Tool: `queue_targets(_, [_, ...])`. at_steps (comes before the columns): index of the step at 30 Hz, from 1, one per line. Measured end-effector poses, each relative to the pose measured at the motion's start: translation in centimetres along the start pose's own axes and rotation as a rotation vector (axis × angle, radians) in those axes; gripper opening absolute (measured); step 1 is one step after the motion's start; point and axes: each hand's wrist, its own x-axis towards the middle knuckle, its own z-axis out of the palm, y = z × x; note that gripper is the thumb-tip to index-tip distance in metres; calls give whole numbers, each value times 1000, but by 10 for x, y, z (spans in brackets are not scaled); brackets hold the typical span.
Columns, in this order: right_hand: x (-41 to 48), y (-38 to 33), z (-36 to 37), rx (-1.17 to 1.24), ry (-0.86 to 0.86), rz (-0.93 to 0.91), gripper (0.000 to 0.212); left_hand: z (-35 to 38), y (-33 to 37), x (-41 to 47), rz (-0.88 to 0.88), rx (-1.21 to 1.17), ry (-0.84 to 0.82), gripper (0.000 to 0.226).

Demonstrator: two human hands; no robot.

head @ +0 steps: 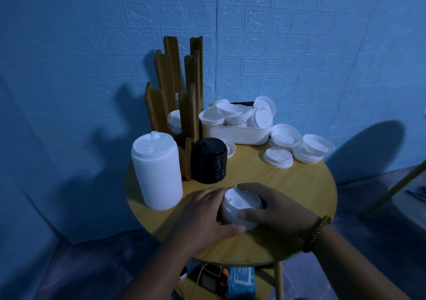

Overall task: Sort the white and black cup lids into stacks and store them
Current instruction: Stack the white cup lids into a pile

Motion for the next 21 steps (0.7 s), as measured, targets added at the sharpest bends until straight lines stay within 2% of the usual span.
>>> queue_targets(6, [-2,8,11,-94,169,-130,77,-1,0,1,-59,27,-40,113])
queue_targets(10, [-3,5,10,-134,121,-154,78,-3,4,1,-70,20,-48,116])
queue_targets(13, [-2,2,5,-188,50,-129,78,-2,4,1,-79,19,-49,119])
queue_targets(17, [1,-6,8,-306,163,-58,80,0,1,2,-77,6,-51,118])
queue_targets(21, [-3,-18,13,-412,163,-6,83,0,1,2,-74,10,-54,116])
